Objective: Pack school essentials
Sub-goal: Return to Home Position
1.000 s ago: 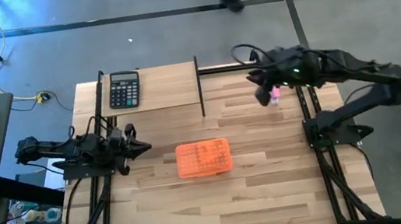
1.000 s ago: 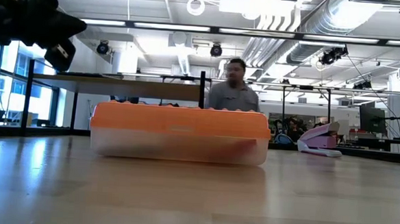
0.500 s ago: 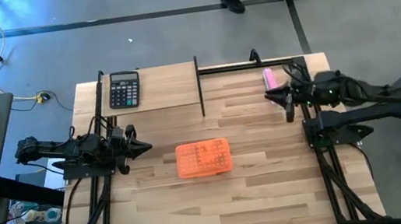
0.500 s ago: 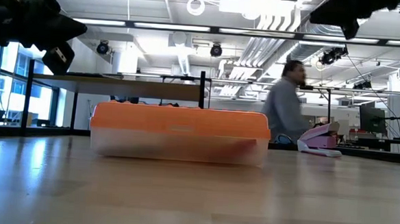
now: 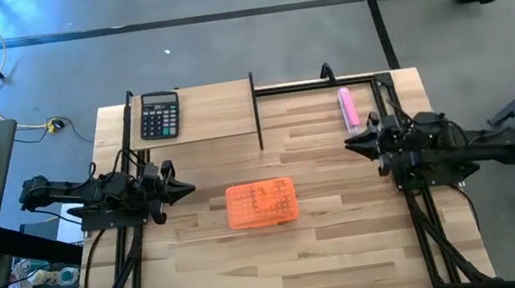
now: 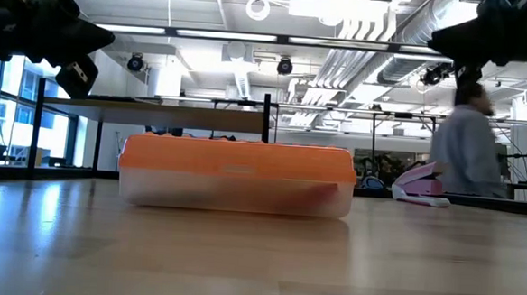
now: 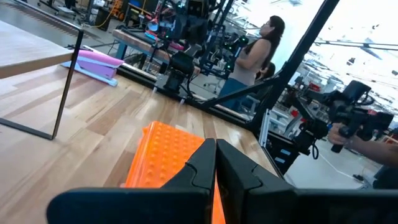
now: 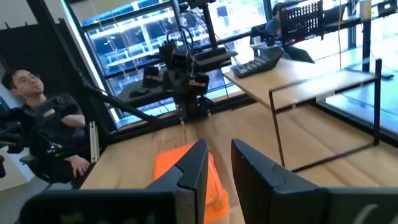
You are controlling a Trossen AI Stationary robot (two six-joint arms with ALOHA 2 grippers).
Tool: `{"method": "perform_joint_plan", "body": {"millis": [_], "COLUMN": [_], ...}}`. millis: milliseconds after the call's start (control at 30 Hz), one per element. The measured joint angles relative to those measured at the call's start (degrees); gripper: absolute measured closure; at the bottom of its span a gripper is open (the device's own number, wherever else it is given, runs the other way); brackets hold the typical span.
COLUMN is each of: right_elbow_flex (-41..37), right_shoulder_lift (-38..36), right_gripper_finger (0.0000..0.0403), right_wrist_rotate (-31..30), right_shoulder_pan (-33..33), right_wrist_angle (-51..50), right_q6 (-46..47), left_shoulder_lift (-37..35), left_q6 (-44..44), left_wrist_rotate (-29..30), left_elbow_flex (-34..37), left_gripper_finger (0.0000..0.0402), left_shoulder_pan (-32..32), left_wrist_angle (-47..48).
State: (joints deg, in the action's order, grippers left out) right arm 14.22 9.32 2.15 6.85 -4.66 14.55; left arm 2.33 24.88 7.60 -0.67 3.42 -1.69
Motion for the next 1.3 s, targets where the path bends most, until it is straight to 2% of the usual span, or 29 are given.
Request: {"method": "perform_joint_plan", "body": {"millis": [433, 567, 1300], "right_elbow_flex": [-11.0, -13.7, -13.6], "right_shoulder_lift": [-8.8, -9.1, -8.6], "right_gripper_finger": [0.0342, 0.0342, 0.0341], "right_wrist_rotate": [0.4, 0.5, -0.6], "right_shoulder_pan": [0.0, 0.0, 0.0], "right_wrist_angle": [2.9, 6.1, 5.6], "right_q6": [5.4, 6.0, 6.4], "left_shoulder_lift": [0.0, 0.0, 0.0], "left_q6": [0.0, 0.0, 0.0], "left_wrist_rotate": [0.0, 0.1, 0.1], "left_elbow_flex": [0.0, 0.0, 0.0], "left_gripper_finger": [0.0399, 0.0399, 0.0398], "left_shoulder_pan": [0.0, 0.0, 0.0], "left_wrist_angle": [0.0, 0.0, 0.0]}}
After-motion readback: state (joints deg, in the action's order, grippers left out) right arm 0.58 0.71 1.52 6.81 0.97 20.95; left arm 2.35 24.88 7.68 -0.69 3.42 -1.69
